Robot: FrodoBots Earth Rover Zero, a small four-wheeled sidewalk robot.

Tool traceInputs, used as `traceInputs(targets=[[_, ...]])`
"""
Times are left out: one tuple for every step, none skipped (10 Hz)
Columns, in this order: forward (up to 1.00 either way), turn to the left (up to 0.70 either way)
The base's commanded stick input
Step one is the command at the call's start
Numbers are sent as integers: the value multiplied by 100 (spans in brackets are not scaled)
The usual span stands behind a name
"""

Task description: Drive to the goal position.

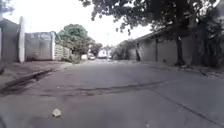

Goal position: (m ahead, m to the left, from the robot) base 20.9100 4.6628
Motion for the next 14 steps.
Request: traceInputs(targets=[[100,7],[100,7],[100,7],[100,7],[100,7],[100,7],[100,7],[100,7],[100,7],[100,7],[100,7],[100,7],[100,7],[100,7]])
